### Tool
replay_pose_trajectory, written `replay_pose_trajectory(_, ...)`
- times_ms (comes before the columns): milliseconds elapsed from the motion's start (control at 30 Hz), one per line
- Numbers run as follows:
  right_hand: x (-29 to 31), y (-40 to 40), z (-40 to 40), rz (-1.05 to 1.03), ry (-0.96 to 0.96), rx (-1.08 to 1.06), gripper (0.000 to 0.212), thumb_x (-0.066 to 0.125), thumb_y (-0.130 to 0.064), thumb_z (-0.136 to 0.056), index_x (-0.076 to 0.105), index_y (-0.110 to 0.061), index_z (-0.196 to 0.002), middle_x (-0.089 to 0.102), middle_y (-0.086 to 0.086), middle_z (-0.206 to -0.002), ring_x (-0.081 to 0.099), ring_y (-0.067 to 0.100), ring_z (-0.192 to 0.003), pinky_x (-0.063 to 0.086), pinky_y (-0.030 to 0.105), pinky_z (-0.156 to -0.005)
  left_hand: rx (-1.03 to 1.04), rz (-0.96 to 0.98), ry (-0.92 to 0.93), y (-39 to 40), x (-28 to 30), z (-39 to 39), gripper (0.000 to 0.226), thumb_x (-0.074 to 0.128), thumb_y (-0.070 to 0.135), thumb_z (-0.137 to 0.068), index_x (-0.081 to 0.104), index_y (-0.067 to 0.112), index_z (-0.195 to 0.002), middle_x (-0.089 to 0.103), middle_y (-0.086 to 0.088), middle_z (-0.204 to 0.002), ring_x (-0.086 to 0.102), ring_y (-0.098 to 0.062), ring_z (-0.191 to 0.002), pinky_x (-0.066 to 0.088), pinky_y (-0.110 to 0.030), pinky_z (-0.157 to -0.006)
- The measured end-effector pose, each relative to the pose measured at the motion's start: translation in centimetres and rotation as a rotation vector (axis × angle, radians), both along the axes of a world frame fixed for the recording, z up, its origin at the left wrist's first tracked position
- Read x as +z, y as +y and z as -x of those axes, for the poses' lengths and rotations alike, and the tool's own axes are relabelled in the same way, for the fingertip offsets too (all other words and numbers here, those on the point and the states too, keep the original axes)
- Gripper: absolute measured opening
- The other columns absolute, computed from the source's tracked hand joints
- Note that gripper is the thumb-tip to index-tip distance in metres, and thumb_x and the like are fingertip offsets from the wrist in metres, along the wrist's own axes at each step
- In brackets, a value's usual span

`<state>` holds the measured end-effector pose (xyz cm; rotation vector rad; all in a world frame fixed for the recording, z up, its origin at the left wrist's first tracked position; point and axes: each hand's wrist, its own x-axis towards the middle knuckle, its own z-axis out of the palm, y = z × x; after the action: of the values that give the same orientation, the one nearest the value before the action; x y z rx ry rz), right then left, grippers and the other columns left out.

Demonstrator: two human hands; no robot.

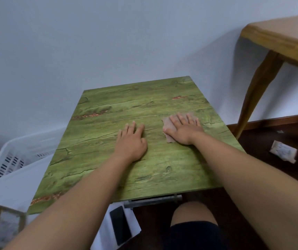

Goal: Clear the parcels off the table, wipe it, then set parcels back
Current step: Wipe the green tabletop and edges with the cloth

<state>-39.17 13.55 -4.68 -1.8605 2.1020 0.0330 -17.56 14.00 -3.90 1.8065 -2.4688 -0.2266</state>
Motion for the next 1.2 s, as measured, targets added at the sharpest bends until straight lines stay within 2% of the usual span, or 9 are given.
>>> replay_pose_trajectory(267, -0.4, -3.7, 5.2, -0.001, 0.0, -0.072, 0.079, 0.015, -0.076, -0.09, -0.005, -0.039, -0.156, -0.016, -0.006, -0.164, -0.017, 0.024, -0.15, -0.012, 0.048, -0.12, 0.038, 0.05, 0.036, -1.4, -2.1, 0.3, 0.061, 0.028, 0.049, -0.097, 0.025, 0.029, -0.154, 0.016, -0.004, -0.163, 0.011, -0.023, -0.15, 0.005, -0.041, -0.121)
replay_pose_trajectory(467, -0.1, -4.6, 7.1, -0.01, 0.006, -0.11, 0.08, 0.017, -0.077, -0.089, -0.005, -0.039, -0.156, -0.014, -0.007, -0.164, -0.014, 0.024, -0.151, -0.008, 0.049, -0.12, 0.06, 0.087, 0.076, -1.5, -2.0, 0.6, 0.06, 0.032, 0.052, -0.095, 0.031, 0.03, -0.151, 0.022, -0.002, -0.161, 0.016, -0.022, -0.149, 0.009, -0.041, -0.12)
replay_pose_trajectory(567, -0.1, -3.7, 7.4, -0.014, 0.008, -0.145, 0.078, 0.016, -0.076, -0.09, -0.004, -0.04, -0.156, -0.013, -0.006, -0.165, -0.012, 0.025, -0.151, -0.006, 0.049, -0.12, 0.075, 0.127, 0.102, -1.1, -1.7, 0.5, 0.057, 0.037, 0.051, -0.094, 0.043, 0.025, -0.144, 0.037, -0.004, -0.154, 0.03, -0.024, -0.143, 0.018, -0.04, -0.118)
replay_pose_trajectory(633, 0.0, -2.5, 7.6, -0.002, 0.013, -0.166, 0.076, 0.016, -0.074, -0.092, -0.004, -0.04, -0.156, -0.014, -0.007, -0.164, -0.012, 0.025, -0.151, -0.005, 0.05, -0.12, 0.081, 0.209, 0.118, -0.7, -1.5, 0.5, 0.048, 0.042, 0.046, -0.093, 0.055, 0.021, -0.131, 0.053, -0.006, -0.137, 0.047, -0.025, -0.127, 0.033, -0.037, -0.107)
replay_pose_trajectory(700, 0.2, -0.9, 8.1, -0.005, 0.011, -0.179, 0.075, 0.017, -0.073, -0.092, -0.004, -0.039, -0.156, -0.014, -0.007, -0.164, -0.011, 0.027, -0.151, -0.002, 0.051, -0.12, 0.087, 0.275, 0.123, -0.3, -1.3, 0.5, 0.039, 0.044, 0.038, -0.092, 0.063, 0.016, -0.118, 0.061, -0.005, -0.118, 0.055, -0.024, -0.109, 0.042, -0.035, -0.087)
replay_pose_trajectory(767, 0.0, 0.6, 8.5, -0.022, 0.009, -0.178, 0.081, 0.012, -0.078, -0.087, -0.006, -0.039, -0.156, -0.015, -0.006, -0.164, -0.01, 0.029, -0.151, 0.0, 0.052, -0.121, 0.072, 0.315, 0.09, 0.3, -1.0, 0.6, 0.03, 0.045, 0.032, -0.092, 0.064, 0.013, -0.107, 0.062, -0.006, -0.107, 0.058, -0.027, -0.097, 0.042, -0.035, -0.07)
replay_pose_trajectory(867, -0.6, 2.8, 8.9, -0.037, 0.013, -0.193, 0.094, 0.001, -0.086, -0.073, -0.008, -0.04, -0.155, -0.014, -0.005, -0.164, -0.011, 0.026, -0.151, 0.001, 0.05, -0.122, 0.029, 0.357, 0.06, 0.9, -1.0, 0.7, 0.022, 0.049, 0.025, -0.093, 0.063, 0.009, -0.092, 0.064, -0.01, -0.094, 0.06, -0.033, -0.087, 0.036, -0.035, -0.059)
replay_pose_trajectory(1000, -0.2, 6.8, 7.9, -0.047, 0.013, -0.233, 0.076, 0.014, -0.074, -0.092, -0.007, -0.038, -0.155, -0.015, -0.005, -0.164, -0.011, 0.031, -0.151, 0.0, 0.049, -0.121, 0.017, 0.319, 0.038, 1.4, -0.8, 0.9, 0.024, 0.044, 0.022, -0.096, 0.063, 0.007, -0.097, 0.064, -0.013, -0.098, 0.062, -0.036, -0.089, 0.044, -0.038, -0.062)
replay_pose_trajectory(1200, 0.0, 11.7, 7.2, -0.059, 0.018, -0.251, 0.074, 0.016, -0.07, -0.095, -0.008, -0.037, -0.156, -0.019, -0.005, -0.163, -0.013, 0.028, -0.151, -0.001, 0.049, -0.12, -0.023, 0.148, 0.067, 2.6, 0.4, -0.1, 0.029, 0.043, 0.032, -0.093, 0.062, 0.013, -0.104, 0.066, -0.012, -0.111, 0.064, -0.032, -0.098, 0.051, -0.036, -0.076)
